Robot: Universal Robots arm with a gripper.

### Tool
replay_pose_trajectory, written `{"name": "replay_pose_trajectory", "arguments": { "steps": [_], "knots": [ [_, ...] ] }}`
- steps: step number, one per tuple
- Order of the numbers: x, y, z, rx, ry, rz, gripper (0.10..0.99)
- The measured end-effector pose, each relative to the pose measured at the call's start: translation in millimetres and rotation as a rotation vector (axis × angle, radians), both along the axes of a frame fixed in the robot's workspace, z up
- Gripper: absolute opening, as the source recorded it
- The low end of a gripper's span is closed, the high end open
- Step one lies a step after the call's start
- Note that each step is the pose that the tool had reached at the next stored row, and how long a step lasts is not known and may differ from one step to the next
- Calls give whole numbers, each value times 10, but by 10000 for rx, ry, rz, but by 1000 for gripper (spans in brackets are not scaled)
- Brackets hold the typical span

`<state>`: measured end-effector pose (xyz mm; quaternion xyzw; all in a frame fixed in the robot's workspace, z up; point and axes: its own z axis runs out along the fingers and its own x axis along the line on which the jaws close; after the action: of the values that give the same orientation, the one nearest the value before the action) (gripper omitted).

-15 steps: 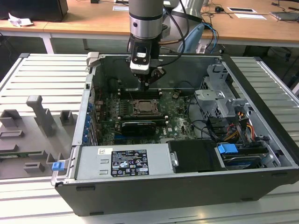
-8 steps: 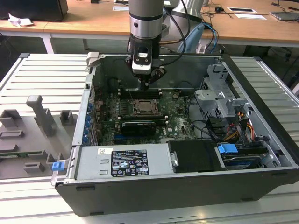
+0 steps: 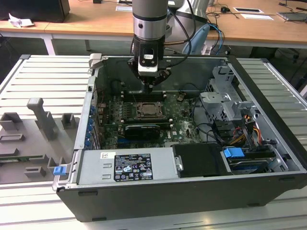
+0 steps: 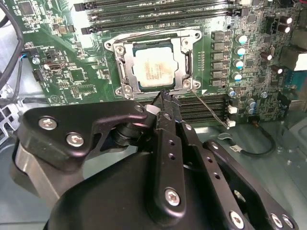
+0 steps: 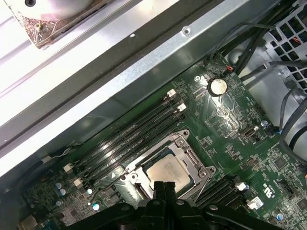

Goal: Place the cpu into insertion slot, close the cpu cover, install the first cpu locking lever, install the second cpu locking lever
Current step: 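Install the first cpu locking lever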

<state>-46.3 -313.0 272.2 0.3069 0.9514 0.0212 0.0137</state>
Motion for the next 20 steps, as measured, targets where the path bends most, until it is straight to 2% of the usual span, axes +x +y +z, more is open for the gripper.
{"name": "replay_pose_trajectory", "arguments": {
  "steps": [14,20],
  "knots": [
    [0,0,0,0,0,970,106],
    [0,0,0,0,0,1782,106]
  ]
}}
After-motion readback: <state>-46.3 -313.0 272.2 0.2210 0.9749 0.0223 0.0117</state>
